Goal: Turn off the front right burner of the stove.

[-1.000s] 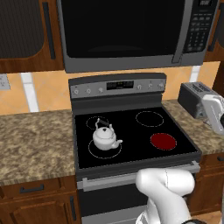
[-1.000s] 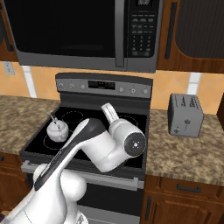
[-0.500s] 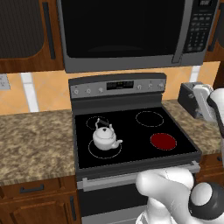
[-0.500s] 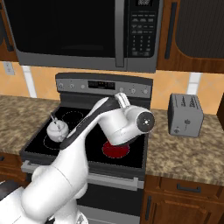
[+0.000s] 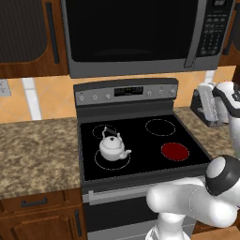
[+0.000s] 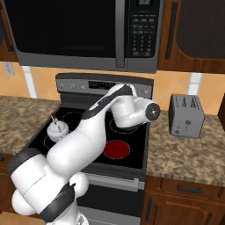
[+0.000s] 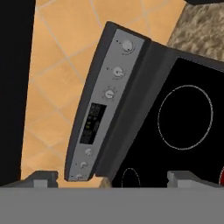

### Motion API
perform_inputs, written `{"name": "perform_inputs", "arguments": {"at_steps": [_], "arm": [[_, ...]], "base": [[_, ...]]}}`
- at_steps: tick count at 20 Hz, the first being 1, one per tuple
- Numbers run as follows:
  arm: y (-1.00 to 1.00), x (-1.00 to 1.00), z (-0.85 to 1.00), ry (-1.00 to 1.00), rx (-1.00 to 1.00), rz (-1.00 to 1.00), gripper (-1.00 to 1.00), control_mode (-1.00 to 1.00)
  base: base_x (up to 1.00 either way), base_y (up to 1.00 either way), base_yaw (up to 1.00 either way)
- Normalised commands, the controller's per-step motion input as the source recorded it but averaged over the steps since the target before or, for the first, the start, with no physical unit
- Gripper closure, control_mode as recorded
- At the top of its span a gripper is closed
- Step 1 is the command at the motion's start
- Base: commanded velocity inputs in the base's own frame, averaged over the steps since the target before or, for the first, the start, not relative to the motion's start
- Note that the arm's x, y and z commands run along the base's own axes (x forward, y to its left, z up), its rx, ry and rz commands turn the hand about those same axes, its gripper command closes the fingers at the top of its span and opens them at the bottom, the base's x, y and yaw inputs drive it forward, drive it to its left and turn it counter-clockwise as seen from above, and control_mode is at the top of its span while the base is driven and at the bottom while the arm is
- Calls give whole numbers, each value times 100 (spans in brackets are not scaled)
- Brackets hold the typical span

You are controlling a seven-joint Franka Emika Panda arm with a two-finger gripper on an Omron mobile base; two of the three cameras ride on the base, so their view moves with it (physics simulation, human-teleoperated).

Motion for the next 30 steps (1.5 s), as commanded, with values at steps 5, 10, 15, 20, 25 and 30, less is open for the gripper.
{"name": "perform_inputs", "arguments": {"at_steps": [5, 10, 15, 20, 25, 30], "arm": [[-1, 48, -35, -12, 12, 0, -100, -100], [0, 58, -39, -16, 1, -5, -100, -100], [0, 64, -17, -4, -2, -2, -100, -100], [-22, 41, -8, -10, -1, -4, -100, -100], [-30, 35, 0, -13, 0, -5, -100, -100], [0, 42, 0, 0, 0, 0, -100, -100]], "base": [[0, 0, 0], [0, 0, 0], [0, 0, 0], [0, 0, 0], [0, 0, 0], [0, 0, 0]]}}
